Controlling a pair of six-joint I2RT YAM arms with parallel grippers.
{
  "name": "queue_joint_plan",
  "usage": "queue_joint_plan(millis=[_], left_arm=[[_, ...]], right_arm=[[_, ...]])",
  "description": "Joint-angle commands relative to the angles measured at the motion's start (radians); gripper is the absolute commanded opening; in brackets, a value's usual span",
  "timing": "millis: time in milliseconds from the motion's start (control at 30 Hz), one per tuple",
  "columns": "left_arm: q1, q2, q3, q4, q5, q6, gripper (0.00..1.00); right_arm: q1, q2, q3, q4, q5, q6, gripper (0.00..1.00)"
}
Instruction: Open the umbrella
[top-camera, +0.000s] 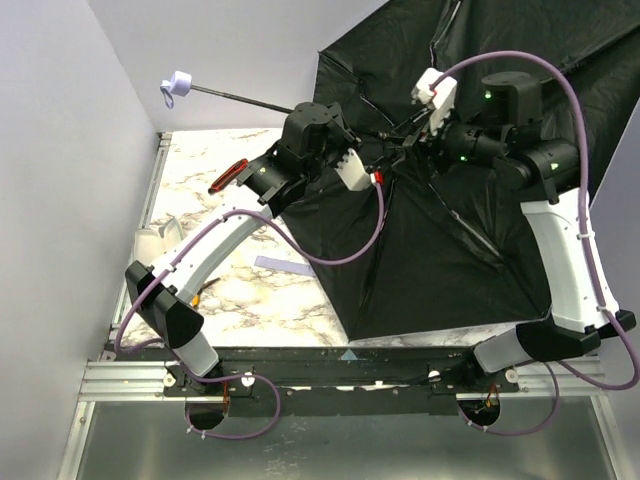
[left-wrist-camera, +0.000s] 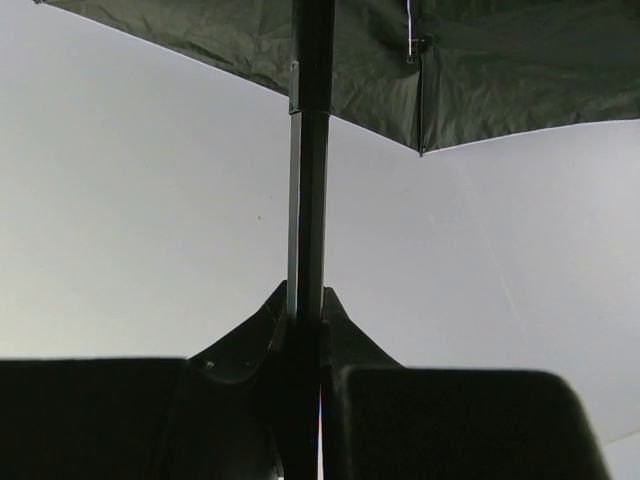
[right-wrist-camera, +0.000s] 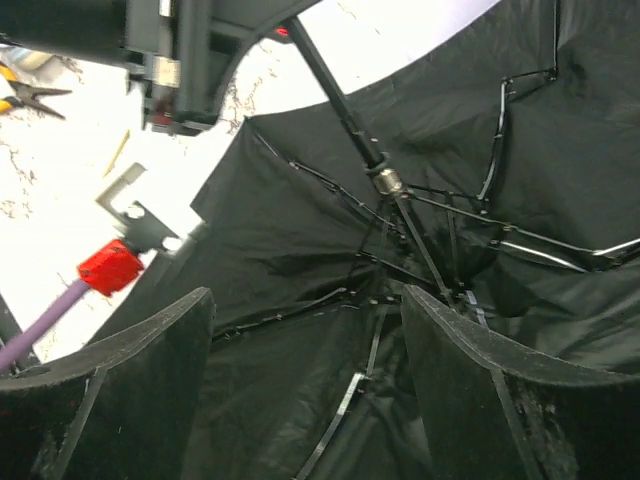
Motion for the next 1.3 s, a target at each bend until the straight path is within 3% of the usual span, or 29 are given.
queue_joint_plan(millis=[0,67,267,467,567,733,1133,1267], left_arm=[[0.003,-0.003,0.023,0.218,-0.105,-0.143,0.00],[0.001,0.005,-0.020,0.330,-0.137,-0.133,0.00],[-0.009,0.010,-0.053,0.480,-0.149,-0.182,0.00],[-0.009,-0.089,-0.222,0.600,-0.013,-0.220,0.00],[-0.009,-0.120,-0.264,0.605,0.025,-0.231,0.00],[-0.010,-0.149,-0.298,0.631,0.062,-0.256,0.00],[-0.052,-0.197,-0.389,0.685,0.112,-0.270,0.00],[-0.065,-0.200,-0.387,0.678,0.105,-0.279,0.00]], right_arm=[[0.156,-0.001,-0.012,0.071,0.328,-0.113,0.72],[0.201,0.034,0.010,0.100,0.473,-0.177,0.72],[0.218,0.115,0.132,0.119,0.490,-0.295,0.67],[0.218,0.043,-0.060,0.356,0.476,-0.472,0.61],[0.215,-0.004,-0.140,0.416,0.455,-0.559,0.59],[0.214,-0.055,-0.232,0.354,0.375,-0.680,0.57],[0.236,-0.005,-0.286,0.482,0.406,-0.691,0.63],[0.247,0.010,-0.318,0.534,0.460,-0.747,0.57]])
